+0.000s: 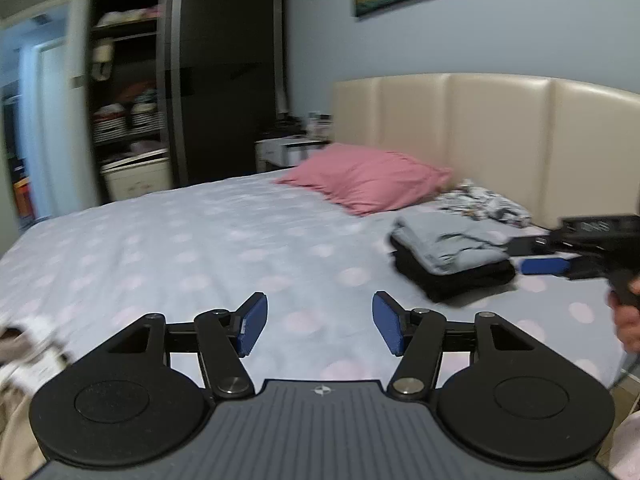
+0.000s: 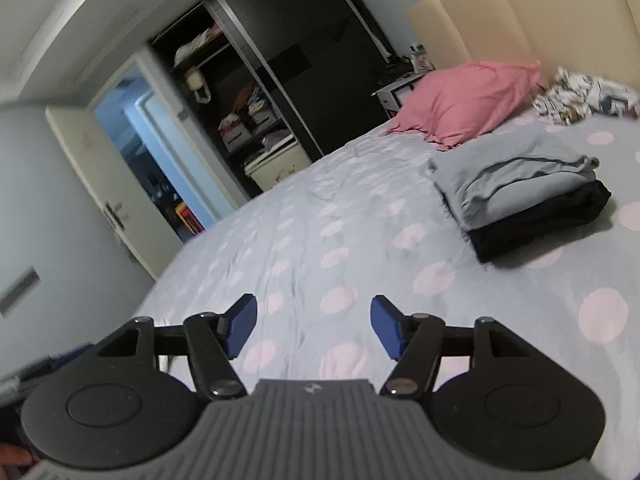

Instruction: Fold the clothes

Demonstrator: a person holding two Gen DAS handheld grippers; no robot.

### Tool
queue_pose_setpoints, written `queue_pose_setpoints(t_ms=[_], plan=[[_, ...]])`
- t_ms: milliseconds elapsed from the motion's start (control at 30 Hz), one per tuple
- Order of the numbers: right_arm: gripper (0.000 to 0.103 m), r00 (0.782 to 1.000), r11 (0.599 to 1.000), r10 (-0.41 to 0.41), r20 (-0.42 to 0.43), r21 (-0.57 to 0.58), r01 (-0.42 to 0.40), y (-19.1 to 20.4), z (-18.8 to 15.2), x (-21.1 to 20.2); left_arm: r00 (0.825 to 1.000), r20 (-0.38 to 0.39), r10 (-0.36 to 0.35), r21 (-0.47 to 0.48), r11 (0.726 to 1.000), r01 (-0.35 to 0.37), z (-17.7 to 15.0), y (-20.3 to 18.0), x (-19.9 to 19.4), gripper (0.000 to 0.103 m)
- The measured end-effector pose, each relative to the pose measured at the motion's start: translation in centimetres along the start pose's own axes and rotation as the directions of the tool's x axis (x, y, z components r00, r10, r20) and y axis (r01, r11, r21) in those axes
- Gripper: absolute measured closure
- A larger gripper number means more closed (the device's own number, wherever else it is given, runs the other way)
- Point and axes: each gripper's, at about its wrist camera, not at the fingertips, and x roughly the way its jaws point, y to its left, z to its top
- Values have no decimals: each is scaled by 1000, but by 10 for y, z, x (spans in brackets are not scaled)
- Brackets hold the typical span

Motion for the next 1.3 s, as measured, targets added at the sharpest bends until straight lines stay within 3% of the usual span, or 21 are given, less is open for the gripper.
queue_pose_setpoints(t_ms=[267, 500, 800, 900, 1300], plan=[[30, 999, 986, 22, -32, -164, -27, 91, -78, -9, 988, -72, 134, -126, 982, -143, -49, 37, -56, 43], [30, 998, 961, -14, -68, -278, -5, 127, -135, 0, 958, -140, 249, -206, 939, -274, -101, 62, -87, 40], [22, 996, 925, -11, -92, -380, -25, 143, -167, 21, 931, -202, 303, -199, 919, -342, -134, 66, -90, 36], [20, 995, 924, -26, -92, -383, -12, 140, -172, 26, 925, -215, 314, -205, 911, -357, -142, 68, -86, 27], [16, 992, 922, -53, -111, -388, 6, 123, -181, 51, 905, -277, 323, -184, 907, -380, -167, 67, -54, 27]])
